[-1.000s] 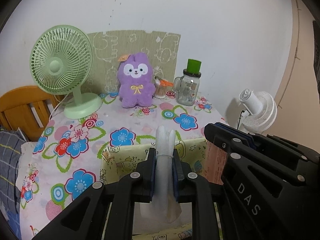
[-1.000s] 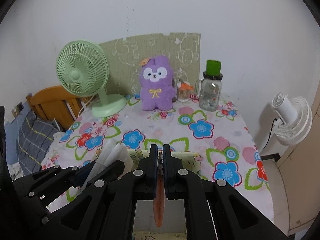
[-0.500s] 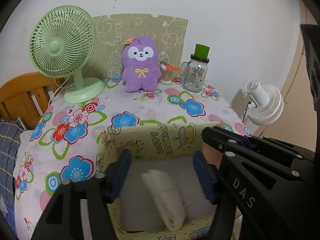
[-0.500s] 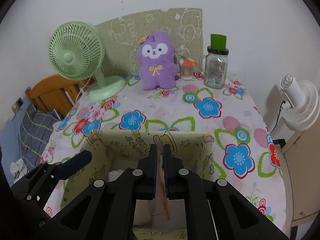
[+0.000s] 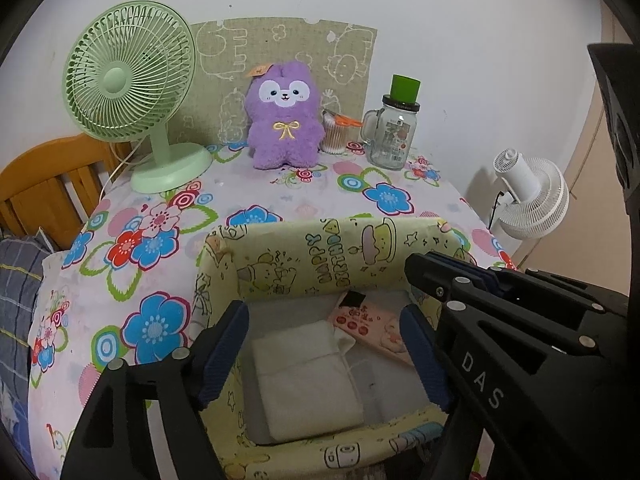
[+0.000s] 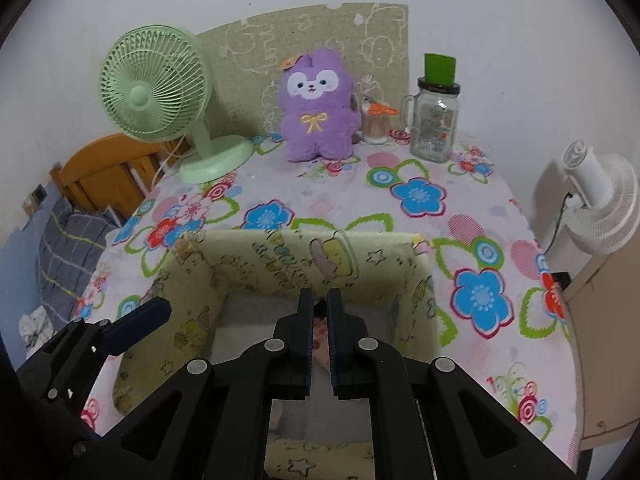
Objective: Organize soft objects
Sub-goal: 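Lower the pad into the fabric box and open the left tool while the right tool releases the packet, then withdraw both tools from the box toward the black bag and straw bag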
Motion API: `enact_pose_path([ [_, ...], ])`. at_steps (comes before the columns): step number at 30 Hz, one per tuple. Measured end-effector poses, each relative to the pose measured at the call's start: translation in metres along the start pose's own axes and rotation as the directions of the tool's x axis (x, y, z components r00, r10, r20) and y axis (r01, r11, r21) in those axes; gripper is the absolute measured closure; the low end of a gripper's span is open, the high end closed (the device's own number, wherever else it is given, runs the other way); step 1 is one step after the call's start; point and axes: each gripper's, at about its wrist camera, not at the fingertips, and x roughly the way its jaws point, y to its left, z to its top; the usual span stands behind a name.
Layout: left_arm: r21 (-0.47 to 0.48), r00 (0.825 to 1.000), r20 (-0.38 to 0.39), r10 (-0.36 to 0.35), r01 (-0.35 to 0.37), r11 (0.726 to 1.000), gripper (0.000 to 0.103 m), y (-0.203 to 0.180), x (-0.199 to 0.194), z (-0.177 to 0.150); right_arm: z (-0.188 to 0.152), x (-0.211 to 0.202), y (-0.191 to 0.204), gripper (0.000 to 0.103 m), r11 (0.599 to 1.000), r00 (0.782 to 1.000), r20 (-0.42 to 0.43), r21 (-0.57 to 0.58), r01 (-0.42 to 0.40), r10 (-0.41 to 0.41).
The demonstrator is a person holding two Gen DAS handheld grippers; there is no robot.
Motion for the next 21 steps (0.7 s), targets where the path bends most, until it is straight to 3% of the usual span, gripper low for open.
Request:
enact_pose_path([
  [5, 0.005, 1.0, -0.003, 0.0, 0.0, 1.0, 0.021, -0.002, -0.006, -0.007, -0.009, -0.006, 0.002, 0.091, 1.0, 1.0, -0.001, -0.005, 0.019, -0.019],
  [6, 0.005, 1.0, -0.002, 0.001, -0.001, 1.0, 0.021, -0.002, -0.008, -0.009, -0.01, -0.008, 0.003, 0.083, 1.0, 1.0, 0.001, -0.008, 0.026, -0.026],
  [9, 0.002, 1.0, 0.005, 0.015, -0.015, 1.0, 0.02, -0.002, -0.013, -0.013, -0.015, -0.018, 0.005, 0.043, 0.997, 0.996, 0.037, -0.017, 0.081, -0.081],
  [10, -0.004, 1.0, 0.012, 0.024, -0.024, 1.0, 0.02, 0.0, -0.015, -0.013, -0.017, -0.021, 0.005, 0.033, 0.996, 0.995, 0.049, -0.019, 0.09, -0.089],
  [12, -0.016, 1.0, 0.017, 0.009, -0.009, 1.0, 0.017, 0.003, -0.02, -0.016, -0.02, -0.028, 0.004, 0.025, 0.997, 0.995, 0.063, -0.014, 0.078, -0.077],
  [21, 0.01, 0.999, 0.052, -0.012, 0.012, 1.0, 0.011, -0.006, -0.044, -0.03, -0.036, -0.055, 0.013, 0.022, 0.995, 0.991, 0.098, -0.028, 0.095, -0.092],
])
